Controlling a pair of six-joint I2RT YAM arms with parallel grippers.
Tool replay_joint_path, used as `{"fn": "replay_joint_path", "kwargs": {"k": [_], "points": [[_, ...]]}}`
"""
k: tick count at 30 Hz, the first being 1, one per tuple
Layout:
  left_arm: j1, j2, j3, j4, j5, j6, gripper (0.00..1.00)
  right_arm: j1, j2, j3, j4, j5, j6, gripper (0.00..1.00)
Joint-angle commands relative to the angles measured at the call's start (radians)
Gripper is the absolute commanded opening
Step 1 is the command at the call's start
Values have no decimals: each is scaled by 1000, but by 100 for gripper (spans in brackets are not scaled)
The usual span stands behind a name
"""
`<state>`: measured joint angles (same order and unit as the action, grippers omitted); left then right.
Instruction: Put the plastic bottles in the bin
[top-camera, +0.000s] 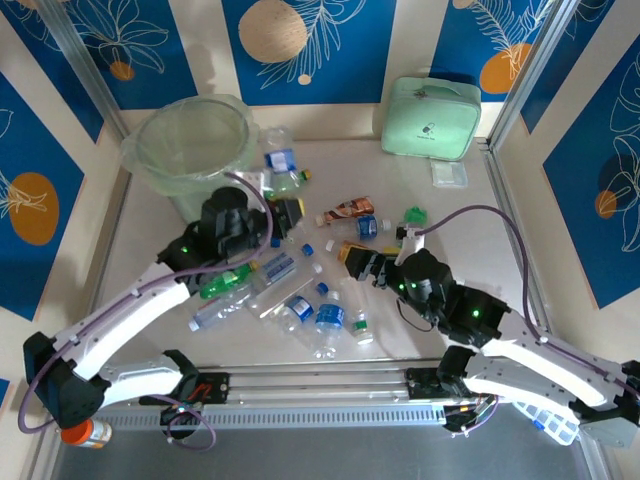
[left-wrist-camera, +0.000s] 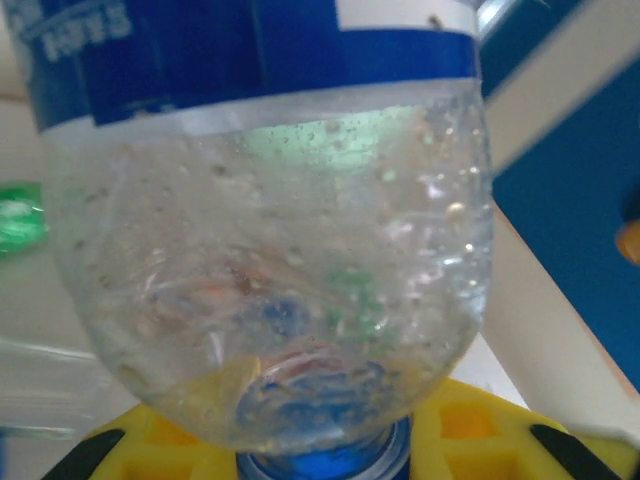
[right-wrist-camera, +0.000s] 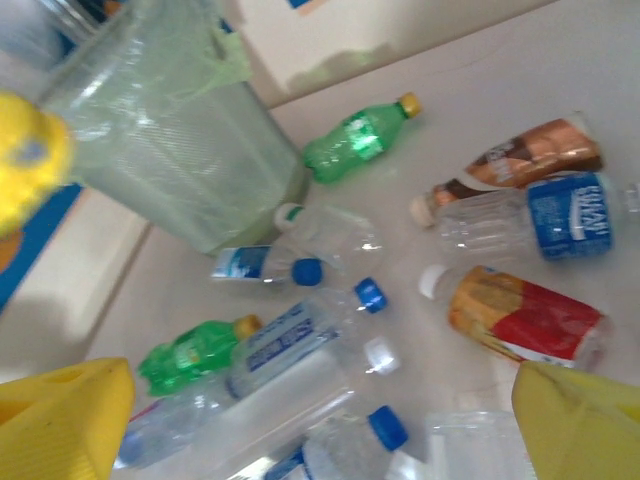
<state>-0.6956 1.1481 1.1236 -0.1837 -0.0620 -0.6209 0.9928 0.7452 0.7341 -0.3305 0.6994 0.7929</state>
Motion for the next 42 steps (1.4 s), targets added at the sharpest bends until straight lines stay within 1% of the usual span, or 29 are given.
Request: {"fn": "replay_joint_path", "kwargs": {"k": [1,5,7,8,11,13,16,20,24,27,31,35,39,42], "points": [[63,44,157,-228,-184,-88,0,25,58,32,-29,139,12,97],[165,141,377,-445,-283,-201,0,62,140,59,-49,205,24,97],[222,203,489,-541,-301,-264,0,81,180,76,-62,245,37,97],[249,231,532,-572,-293,-285,0,88,199,84,-71,259,46,97],[337,342,666,-674,-236,-352,0,107,255,108,-90,299,67,97],[400,420,742,-711,-169,-385,0,116,293,128,-116,316,88,97],[469,531,859,-759,-97,-410,0,130,336,142,-126,356,104,97],[515,669,1002,-803,-44,-422,0,136,388,155,-123,358,107,97],[538,804,1133,-872,4,-448,0,144,433,183,-144,374,116,97],[547,859,1148,-895,36,-475,0,146,454,195,-165,396,133,97],[548,888,1120,-939,7,-528,0,147,473,202,-175,411,152,97],[556,906,1048,-885,19,-564,0,151,505,230,-242,452,212,96],[573,982,1054,-864,57,-565,0,152,516,245,-274,470,236,96],[574,1014,1042,-865,44,-565,1,152,511,240,-270,474,240,96]]}}
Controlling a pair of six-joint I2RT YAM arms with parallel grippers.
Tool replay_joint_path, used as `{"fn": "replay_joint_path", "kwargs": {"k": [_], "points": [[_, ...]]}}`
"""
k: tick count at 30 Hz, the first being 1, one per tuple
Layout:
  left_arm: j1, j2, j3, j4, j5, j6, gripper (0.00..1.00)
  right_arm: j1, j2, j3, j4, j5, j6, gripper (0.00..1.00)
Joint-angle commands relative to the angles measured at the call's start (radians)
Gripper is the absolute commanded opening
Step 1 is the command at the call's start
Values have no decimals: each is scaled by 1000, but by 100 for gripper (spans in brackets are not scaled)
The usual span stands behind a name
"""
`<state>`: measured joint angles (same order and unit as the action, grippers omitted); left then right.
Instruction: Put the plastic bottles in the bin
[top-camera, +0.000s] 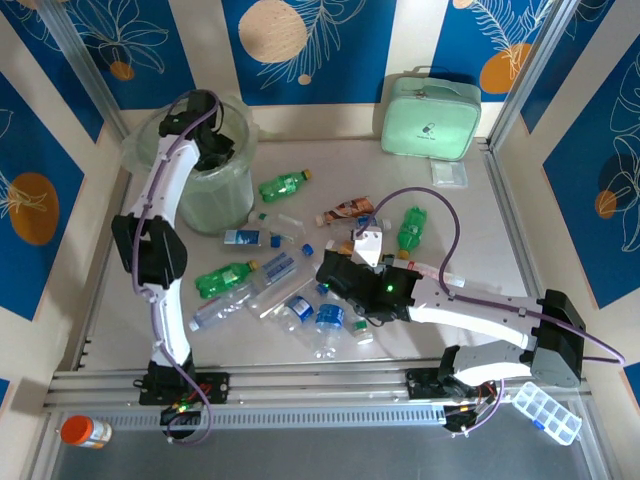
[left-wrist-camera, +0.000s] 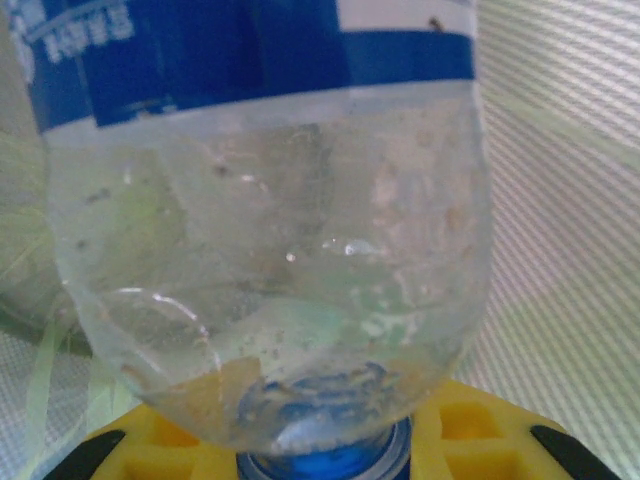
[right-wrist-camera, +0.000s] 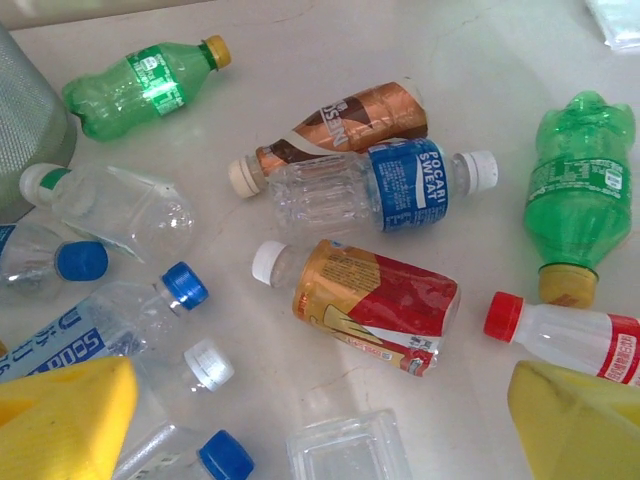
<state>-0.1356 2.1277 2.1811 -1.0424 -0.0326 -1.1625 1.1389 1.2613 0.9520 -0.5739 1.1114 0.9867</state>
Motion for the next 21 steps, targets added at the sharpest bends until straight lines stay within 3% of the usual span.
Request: {"fn": "replay_joint_path", "kwargs": {"k": [1,6,8,10,12,15,21], "points": [[16,41,-34,9,21,-25,6,8,-7,22,-26,64,44,96],[32,74,-68,44,58,-37,22,14,-2,25,-26,82,40,96],[36,72,-68,36,62,-40,35,19,0,27,-27,93,38,96],[35,54,-68,29,44,-39,56,25,5,31,-32,103,39,96],[36,32,-68,23,33,-40,64,34,9,36,-38,117,43,96],[34,1,-68,13,26,-40,71,46,14,44,-49,131,48,96],[33,-70,-70,3,30,-1,71,48,7,42,-52,148,43,96]]}}
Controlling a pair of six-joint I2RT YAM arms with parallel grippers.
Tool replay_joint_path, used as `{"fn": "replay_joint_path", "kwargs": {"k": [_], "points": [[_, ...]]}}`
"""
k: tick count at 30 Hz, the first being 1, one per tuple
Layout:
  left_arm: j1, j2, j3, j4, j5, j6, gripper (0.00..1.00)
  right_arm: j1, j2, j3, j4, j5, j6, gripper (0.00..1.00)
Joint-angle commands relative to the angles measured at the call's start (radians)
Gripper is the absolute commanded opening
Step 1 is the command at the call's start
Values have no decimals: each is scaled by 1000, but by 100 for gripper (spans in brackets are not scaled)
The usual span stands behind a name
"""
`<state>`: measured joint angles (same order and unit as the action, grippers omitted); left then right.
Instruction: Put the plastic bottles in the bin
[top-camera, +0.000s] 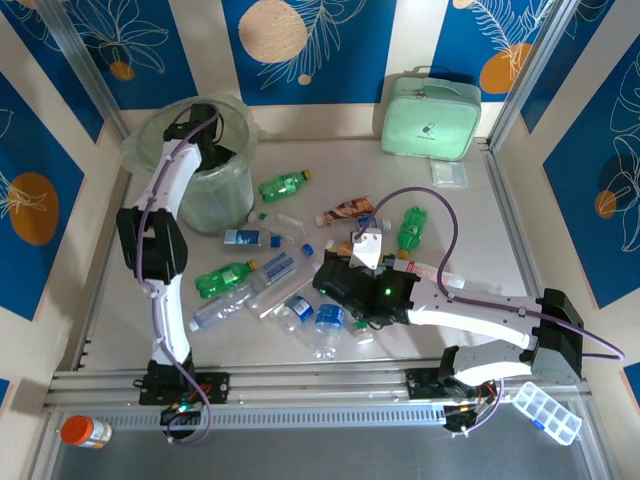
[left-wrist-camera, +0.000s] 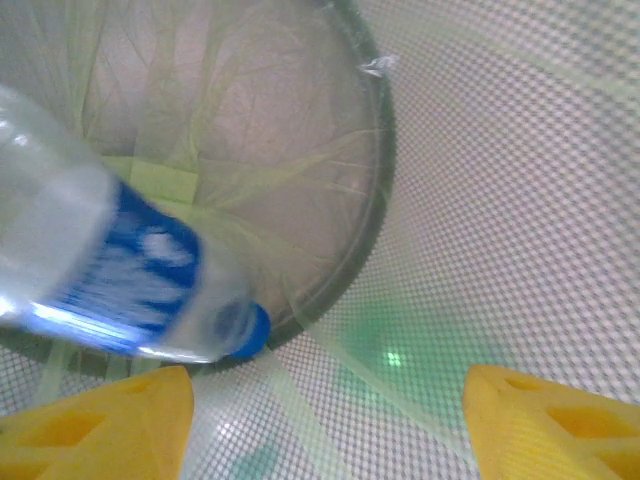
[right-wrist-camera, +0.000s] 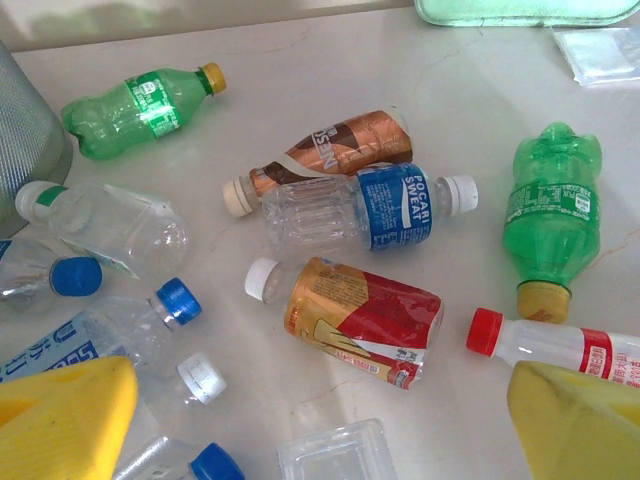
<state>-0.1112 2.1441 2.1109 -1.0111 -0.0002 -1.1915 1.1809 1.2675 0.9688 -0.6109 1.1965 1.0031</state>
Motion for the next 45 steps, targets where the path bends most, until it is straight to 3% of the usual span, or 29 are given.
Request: {"fn": "replay_joint_path", "kwargs": {"k": [1,9,14,17,19,24,28,30,33,39,42,45], "points": [[6,-104,0,-28,-7,41,71,6,-2,24,-12,66,23,96],[-46,-293,1,6,-137,202,69,6,-21,7,53,45,-50,97],[-167,-437,-46,-2,-270,317,66,9,-66,-22,106,29,-101,97],[-276,-575,-190,20,-400,325,67,11,-113,-51,129,47,-104,97],[-341,-679,-325,72,-423,311,67,13,-149,-70,138,58,-105,97],[-490,-888,-642,187,-381,300,66,11,-218,-117,184,71,-117,96],[-619,-984,-830,216,-424,349,66,7,-241,-127,143,101,-50,96],[-660,-997,-900,214,-407,384,66,2,-243,-127,142,93,-51,95],[-707,-978,-1000,245,-284,463,64,-3,-240,-131,164,79,-77,95],[-859,-957,-1140,331,-226,568,64,-29,-258,-146,162,100,-93,95],[-886,-984,-1215,441,-153,591,64,-93,-278,-145,173,16,-158,95],[-889,-1026,-1273,524,-192,610,62,-164,-359,-174,205,-179,-243,95]]}}
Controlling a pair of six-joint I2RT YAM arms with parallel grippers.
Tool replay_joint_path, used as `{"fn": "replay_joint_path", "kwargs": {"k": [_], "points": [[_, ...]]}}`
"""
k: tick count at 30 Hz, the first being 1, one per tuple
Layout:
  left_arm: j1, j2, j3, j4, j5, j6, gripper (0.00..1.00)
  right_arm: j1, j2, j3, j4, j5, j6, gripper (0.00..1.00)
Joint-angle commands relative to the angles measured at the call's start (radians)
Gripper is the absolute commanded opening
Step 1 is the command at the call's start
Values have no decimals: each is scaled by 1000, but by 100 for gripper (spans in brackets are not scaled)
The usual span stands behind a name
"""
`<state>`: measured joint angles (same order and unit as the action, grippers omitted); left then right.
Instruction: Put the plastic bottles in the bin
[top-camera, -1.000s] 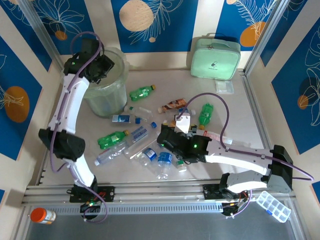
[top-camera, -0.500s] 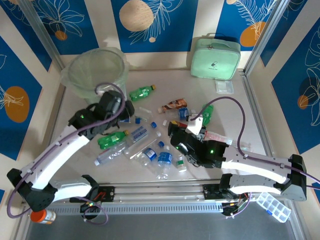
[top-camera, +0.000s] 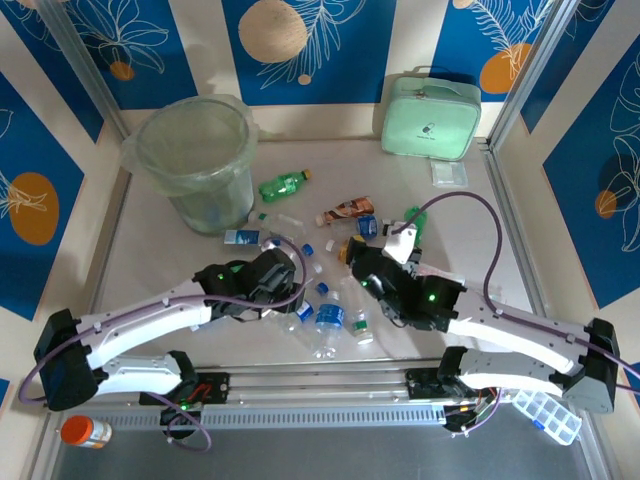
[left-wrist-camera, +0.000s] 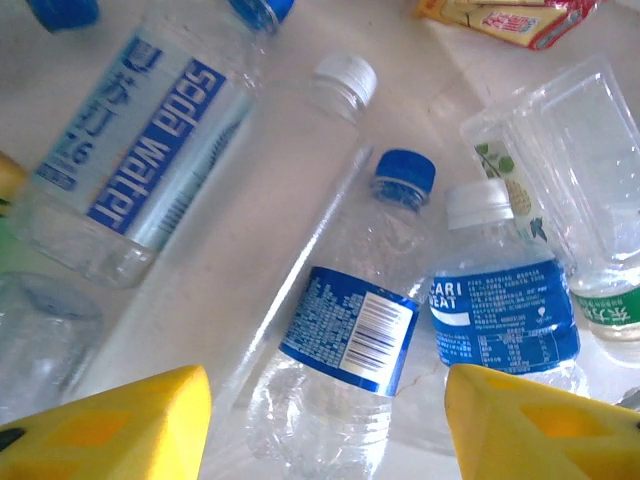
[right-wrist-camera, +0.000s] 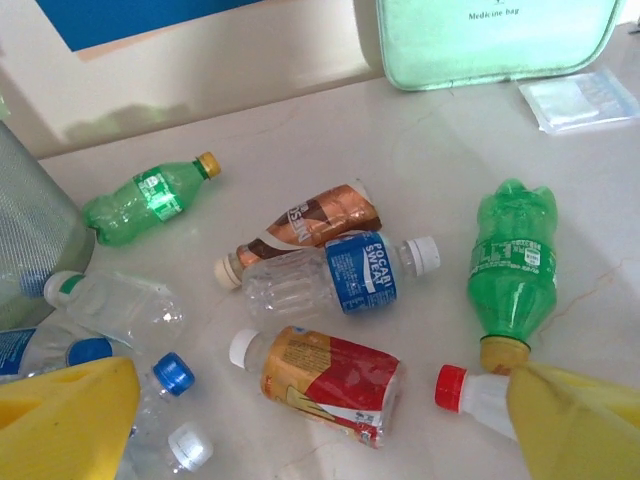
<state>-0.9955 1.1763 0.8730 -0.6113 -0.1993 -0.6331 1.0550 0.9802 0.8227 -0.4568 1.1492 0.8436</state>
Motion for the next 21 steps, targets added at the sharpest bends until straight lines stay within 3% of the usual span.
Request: {"fn": "replay_joint_path", "kwargs": {"k": [1,4,7,10,16,21], "points": [[-5,-80,-61,165,-14,53,62,-43,-123,-77,142,-212,-182,94],[-5,-133,-111,272,-11,80,62,-68,-235,-150,182,-366,-264,89],[-5,-174,-140,296,-59,118,62,-137,-168,-62,-64,-499,-218,89],[-4,-216,-193,332,-130,142,63,-165,-58,1,-275,-521,-111,91],[-3,-245,-239,378,-98,142,64,-170,123,18,-275,-681,-159,88],[-3,-237,-234,360,-97,138,64,-125,322,105,-303,-630,-178,93]]}}
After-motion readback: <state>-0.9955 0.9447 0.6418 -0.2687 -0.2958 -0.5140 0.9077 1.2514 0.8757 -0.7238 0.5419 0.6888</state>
